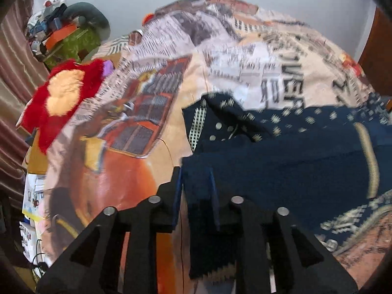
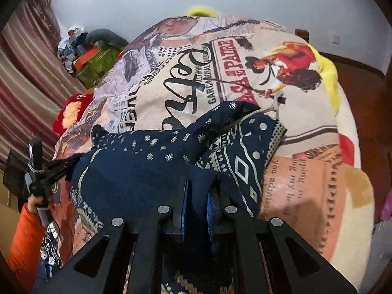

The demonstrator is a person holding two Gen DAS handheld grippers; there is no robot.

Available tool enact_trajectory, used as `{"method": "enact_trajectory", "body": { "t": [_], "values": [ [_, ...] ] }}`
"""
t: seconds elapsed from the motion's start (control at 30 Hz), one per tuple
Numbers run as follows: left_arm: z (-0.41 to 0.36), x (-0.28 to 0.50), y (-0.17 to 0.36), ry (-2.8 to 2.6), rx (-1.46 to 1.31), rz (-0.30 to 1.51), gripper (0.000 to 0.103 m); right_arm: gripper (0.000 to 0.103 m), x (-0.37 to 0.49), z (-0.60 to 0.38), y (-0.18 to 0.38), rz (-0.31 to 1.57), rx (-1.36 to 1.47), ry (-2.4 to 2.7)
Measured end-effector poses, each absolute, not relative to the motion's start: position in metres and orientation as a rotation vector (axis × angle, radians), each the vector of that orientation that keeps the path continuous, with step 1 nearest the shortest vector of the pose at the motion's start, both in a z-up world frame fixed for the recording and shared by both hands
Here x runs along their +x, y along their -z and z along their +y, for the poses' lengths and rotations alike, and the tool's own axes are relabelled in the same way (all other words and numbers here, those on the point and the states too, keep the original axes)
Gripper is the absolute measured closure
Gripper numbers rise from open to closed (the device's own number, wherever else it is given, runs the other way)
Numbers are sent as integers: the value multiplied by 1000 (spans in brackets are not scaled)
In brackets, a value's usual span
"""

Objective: Fold large clothes

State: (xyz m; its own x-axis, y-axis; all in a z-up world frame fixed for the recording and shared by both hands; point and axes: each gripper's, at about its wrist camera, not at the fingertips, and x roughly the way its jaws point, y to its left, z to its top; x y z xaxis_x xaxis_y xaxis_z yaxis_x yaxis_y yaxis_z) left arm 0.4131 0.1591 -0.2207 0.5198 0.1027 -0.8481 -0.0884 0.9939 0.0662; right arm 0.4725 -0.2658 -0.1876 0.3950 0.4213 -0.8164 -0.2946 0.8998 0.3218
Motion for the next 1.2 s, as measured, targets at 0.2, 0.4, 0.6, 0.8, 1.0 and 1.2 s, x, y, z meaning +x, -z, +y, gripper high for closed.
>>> {"method": "enact_trajectory", "body": {
  "t": [0.2,0.4,0.6,0.8,1.0,1.2],
  "values": [
    [137,374,170,-42,-15,895,37,94,452,-253,171,1044,44,-415],
    [67,348,192,154,94,975,33,93,435,-239,168,974,-59,-360],
    [16,368,227,141,162,1034,33,80,426,-238,173,956,-72,-320],
    [9,396,219,135,99,1009,33,26,404,-243,169,827,-169,-303],
    [2,429,201,125,131,967,33,26,397,-254,157,807,-114,-316],
    [-8,480,191,86,139,954,33,15,387,-238,141,771,-111,-412]
  ]
}}
